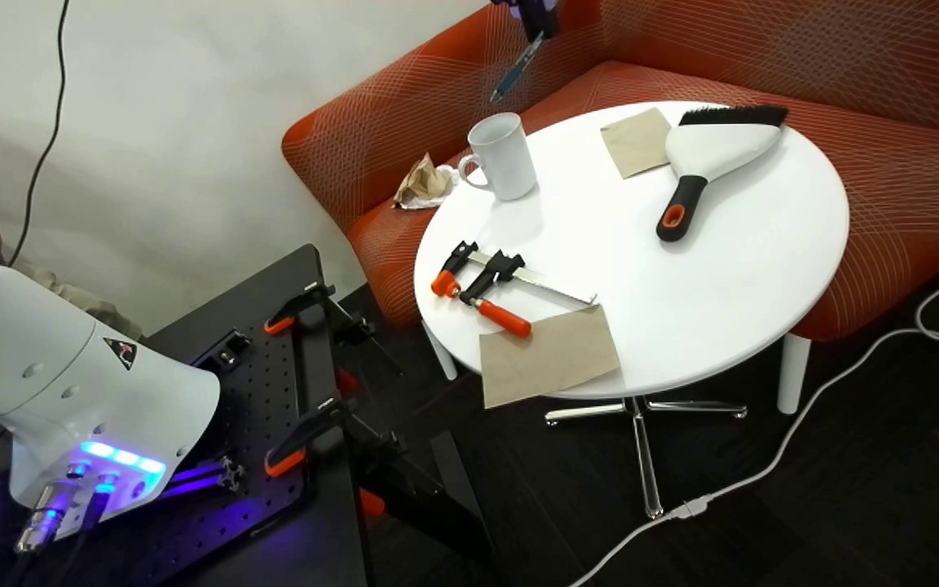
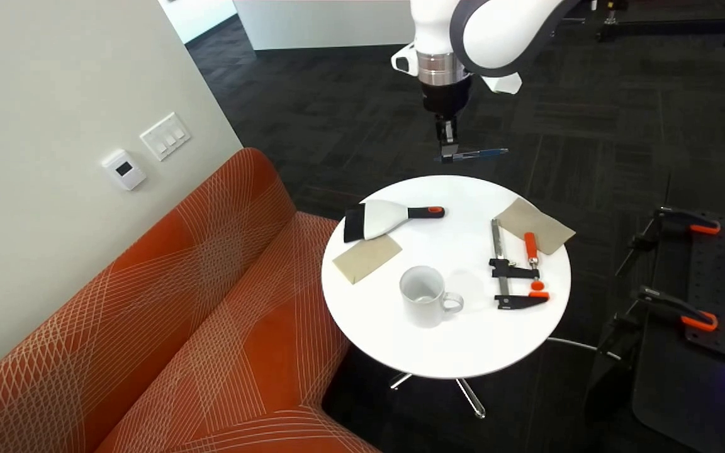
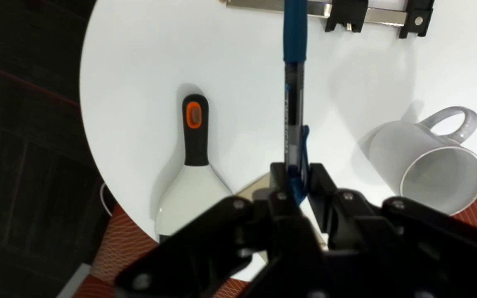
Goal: Pick the pen and put it in the cup
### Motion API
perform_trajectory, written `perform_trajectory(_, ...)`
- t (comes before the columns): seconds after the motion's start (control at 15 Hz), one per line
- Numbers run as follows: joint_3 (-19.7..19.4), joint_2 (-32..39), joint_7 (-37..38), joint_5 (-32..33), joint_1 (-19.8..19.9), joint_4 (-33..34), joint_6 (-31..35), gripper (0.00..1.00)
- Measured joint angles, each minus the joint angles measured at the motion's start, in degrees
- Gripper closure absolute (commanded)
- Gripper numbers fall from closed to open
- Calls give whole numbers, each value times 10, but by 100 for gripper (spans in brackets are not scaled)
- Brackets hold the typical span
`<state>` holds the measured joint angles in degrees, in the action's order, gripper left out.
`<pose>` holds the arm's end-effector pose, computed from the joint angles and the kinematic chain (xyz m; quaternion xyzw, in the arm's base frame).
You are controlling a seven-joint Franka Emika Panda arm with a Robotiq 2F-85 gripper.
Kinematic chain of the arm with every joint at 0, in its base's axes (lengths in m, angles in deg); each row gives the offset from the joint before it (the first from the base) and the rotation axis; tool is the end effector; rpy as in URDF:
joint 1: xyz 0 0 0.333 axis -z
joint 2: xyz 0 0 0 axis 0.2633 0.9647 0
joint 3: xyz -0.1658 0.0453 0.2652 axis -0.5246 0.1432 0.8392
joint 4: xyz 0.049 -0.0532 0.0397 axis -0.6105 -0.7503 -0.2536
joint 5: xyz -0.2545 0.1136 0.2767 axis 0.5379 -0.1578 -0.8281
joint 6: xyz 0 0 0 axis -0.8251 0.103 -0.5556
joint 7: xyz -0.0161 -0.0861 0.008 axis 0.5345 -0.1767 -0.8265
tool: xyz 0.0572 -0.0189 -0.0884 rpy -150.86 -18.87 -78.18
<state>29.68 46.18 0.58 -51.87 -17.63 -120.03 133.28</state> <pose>0.5842 0.0422 0.3233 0.9613 0.2741 0.0174 0.0225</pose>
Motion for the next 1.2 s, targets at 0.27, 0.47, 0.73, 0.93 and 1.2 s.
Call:
perform_trajectory(0.27, 39, 17, -165, -92, 31, 0, 31, 96)
perform_trajectory(0.47, 64, 20, -289, -156, 49, 0, 32, 96)
perform_trajectory(0.73, 85, 21, -445, -237, 62, 0, 30, 96)
perform_trajectory(0.93, 98, 21, -567, -308, 68, 0, 17, 96)
perform_trajectory(1.2, 109, 21, -713, -399, 71, 2, -27, 96)
